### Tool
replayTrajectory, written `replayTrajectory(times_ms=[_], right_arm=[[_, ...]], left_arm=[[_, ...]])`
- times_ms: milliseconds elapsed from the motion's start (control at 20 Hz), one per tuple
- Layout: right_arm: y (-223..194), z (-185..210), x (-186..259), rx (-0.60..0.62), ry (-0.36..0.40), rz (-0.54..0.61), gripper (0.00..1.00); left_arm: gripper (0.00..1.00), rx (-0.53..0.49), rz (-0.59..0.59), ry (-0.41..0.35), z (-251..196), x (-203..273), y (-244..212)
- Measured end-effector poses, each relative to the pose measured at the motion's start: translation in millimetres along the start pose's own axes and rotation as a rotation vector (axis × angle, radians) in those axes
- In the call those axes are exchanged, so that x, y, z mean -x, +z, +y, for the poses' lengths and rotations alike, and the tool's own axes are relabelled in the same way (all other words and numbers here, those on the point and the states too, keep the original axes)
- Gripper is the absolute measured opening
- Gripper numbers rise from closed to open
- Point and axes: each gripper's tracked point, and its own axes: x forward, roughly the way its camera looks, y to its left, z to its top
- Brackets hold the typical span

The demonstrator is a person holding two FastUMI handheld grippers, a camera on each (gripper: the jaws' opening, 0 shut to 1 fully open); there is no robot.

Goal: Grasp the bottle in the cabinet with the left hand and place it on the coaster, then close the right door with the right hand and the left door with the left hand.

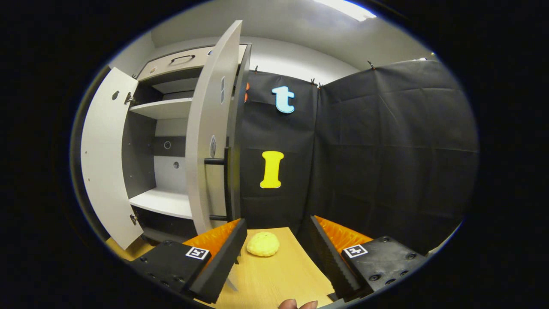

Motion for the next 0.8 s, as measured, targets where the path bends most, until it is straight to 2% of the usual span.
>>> replayTrajectory(times_ms=[250, 400, 550, 600, 650, 700, 800], right_arm=[[7, -5, -43, -0.001, -0.006, -0.004, 0.97], [15, 11, -63, -0.03, 0.032, -0.016, 0.97], [19, 12, -75, -0.009, 0.03, -0.037, 0.94], [19, 13, -73, -0.018, 0.038, -0.033, 0.94], [17, 15, -72, -0.035, 0.049, -0.026, 0.99], [15, 17, -71, -0.051, 0.059, -0.019, 0.94], [13, 26, -69, -0.073, 0.08, -0.014, 0.94]], left_arm=[[0.94, 0.019, -0.014, 0.123, 66, 6, 48], [0.94, 0.043, -0.009, 0.199, 99, 8, 69], [0.94, 0.008, -0.004, 0.261, 124, 9, 84], [0.95, -0.006, -0.004, 0.273, 130, 9, 89], [0.95, -0.016, -0.008, 0.28, 134, 8, 94], [0.94, -0.023, -0.012, 0.286, 137, 9, 99], [0.94, -0.026, -0.022, 0.294, 142, 9, 104]])
